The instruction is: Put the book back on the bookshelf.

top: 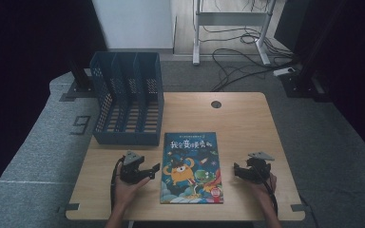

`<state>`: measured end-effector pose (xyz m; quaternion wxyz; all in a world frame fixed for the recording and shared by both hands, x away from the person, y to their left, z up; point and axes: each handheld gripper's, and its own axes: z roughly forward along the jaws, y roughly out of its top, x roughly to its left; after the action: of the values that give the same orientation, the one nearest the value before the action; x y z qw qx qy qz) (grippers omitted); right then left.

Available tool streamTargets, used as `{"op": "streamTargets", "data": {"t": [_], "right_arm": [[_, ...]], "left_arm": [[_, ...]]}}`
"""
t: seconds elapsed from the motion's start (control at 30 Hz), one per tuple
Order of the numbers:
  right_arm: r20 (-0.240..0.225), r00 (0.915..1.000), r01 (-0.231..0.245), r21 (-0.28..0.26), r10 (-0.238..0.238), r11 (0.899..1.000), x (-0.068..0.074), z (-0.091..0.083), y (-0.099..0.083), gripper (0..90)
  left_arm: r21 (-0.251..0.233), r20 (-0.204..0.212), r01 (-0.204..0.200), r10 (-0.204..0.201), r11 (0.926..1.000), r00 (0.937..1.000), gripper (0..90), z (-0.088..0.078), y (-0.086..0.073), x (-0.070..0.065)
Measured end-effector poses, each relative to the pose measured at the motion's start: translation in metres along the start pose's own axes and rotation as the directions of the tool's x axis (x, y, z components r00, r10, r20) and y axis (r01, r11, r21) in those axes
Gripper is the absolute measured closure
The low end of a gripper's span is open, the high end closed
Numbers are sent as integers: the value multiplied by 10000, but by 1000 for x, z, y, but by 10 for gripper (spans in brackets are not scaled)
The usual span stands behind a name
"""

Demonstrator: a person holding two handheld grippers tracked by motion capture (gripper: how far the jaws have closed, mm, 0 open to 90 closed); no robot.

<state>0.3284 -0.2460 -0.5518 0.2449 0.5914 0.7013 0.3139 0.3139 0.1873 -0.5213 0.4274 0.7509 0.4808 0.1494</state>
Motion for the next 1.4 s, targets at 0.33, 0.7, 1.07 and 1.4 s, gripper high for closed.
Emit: {"op": "streamTargets", "data": {"t": [0.33,0.7,1.07,1.4], "right_arm": [[-784,9960,384,-591,-429,9975,27,-10,15,125],[-1670,9845,443,-614,-540,9971,62,0,24,127],[-2123,9751,568,-380,-636,9977,76,6,15,128],[-2305,9703,729,-125,-738,9973,85,12,11,128]], "left_arm": [[335,-100,-161,165,9993,9998,218,10,0,-10],[506,51,-282,280,9983,9996,215,16,-2,-17],[745,305,-439,417,9963,9987,210,25,-4,-31],[1031,392,-632,595,9927,9975,206,32,-7,-37]]}}
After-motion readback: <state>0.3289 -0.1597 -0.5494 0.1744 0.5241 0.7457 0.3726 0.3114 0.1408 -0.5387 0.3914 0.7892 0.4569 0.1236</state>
